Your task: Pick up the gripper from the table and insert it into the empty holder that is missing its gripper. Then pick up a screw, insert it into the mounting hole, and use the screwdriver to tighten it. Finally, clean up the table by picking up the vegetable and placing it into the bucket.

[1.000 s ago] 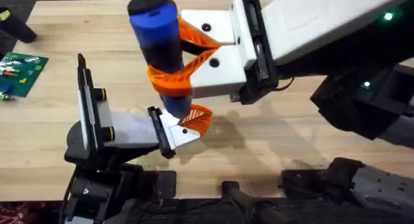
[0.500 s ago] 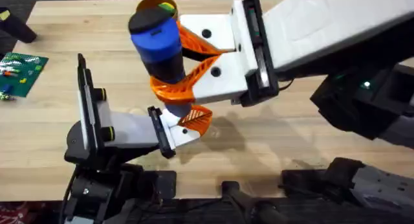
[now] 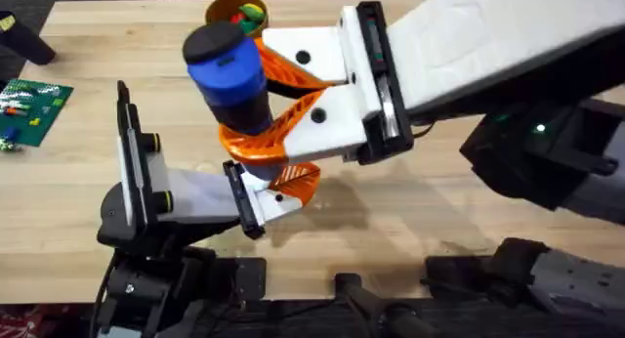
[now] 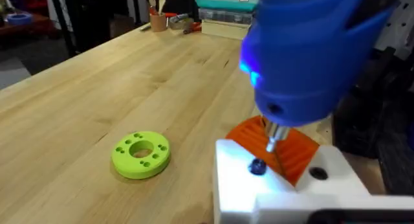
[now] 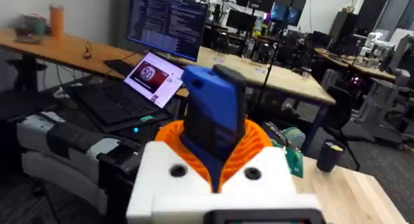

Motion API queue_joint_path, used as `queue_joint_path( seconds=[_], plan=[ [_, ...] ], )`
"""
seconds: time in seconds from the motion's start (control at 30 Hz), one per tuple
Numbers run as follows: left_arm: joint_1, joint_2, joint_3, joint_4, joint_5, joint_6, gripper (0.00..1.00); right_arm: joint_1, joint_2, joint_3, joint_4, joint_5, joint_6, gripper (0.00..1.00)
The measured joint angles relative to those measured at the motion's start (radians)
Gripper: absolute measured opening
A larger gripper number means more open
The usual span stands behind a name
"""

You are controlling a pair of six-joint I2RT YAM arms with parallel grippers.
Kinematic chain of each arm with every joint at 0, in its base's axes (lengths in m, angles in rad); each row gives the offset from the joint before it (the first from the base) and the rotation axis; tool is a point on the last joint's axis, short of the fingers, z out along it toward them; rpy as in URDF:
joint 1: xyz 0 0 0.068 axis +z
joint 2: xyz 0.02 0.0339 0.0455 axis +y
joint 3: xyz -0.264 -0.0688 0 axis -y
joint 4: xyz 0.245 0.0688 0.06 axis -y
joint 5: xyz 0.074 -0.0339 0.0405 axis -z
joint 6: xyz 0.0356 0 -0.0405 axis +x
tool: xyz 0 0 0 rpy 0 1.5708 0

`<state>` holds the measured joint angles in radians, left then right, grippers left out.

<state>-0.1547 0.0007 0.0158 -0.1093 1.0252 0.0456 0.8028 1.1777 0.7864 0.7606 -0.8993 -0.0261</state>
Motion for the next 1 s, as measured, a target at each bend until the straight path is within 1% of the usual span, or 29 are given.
queue_joint_path(
  seconds=[1.0],
  plan=[
    [0.000, 0.000, 0.000, 0.000, 0.000, 0.000, 0.010, 0.000, 0.022, 0.000, -0.001, 0.000, 0.004, 0.044]
  ],
)
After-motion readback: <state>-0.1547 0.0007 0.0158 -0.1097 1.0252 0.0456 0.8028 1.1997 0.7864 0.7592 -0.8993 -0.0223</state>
